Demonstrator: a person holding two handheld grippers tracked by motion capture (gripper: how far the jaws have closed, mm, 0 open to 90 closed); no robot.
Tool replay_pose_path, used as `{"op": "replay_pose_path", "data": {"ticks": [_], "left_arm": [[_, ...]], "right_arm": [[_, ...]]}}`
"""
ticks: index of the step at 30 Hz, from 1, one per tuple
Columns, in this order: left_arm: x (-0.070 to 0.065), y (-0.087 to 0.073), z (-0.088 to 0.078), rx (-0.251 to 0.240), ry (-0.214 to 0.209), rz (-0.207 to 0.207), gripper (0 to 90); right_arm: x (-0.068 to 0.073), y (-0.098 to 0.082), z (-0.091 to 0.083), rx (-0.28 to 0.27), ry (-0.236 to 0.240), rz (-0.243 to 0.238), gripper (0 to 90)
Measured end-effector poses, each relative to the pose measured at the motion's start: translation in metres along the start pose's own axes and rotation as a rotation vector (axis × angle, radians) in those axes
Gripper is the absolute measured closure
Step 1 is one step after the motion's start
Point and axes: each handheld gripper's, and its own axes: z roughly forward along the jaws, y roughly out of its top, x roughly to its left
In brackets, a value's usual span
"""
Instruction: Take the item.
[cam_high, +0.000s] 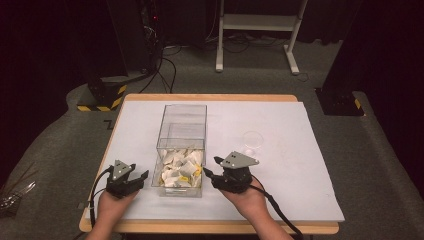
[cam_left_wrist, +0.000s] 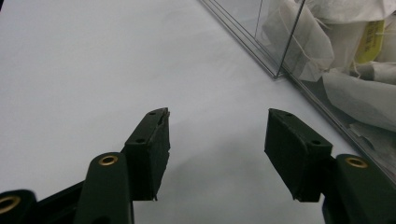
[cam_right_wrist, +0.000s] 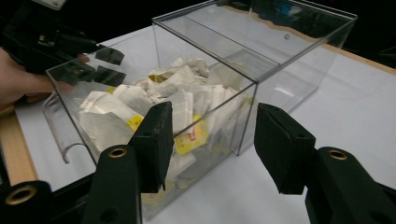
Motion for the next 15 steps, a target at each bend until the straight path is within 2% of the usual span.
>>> {"op": "replay_pose_path", "data": {"ticks": [5,10,15], "left_arm": [[0.0,0.0,0.0,0.002,-0.004,0.003,40.5],[0.0,0.0,-0.001,0.0,-0.003,0.006,40.6],[0.0,0.0,0.0,0.001,-0.005,0.003,40.5]], "right_arm": [[0.007,0.001,0.006,0.016,0.04,0.006,48.5],[0.015,0.002,0.011,0.028,0.062,0.001,49.0],[0.024,0.004,0.016,0.031,0.088,-0.018,49.8]]}}
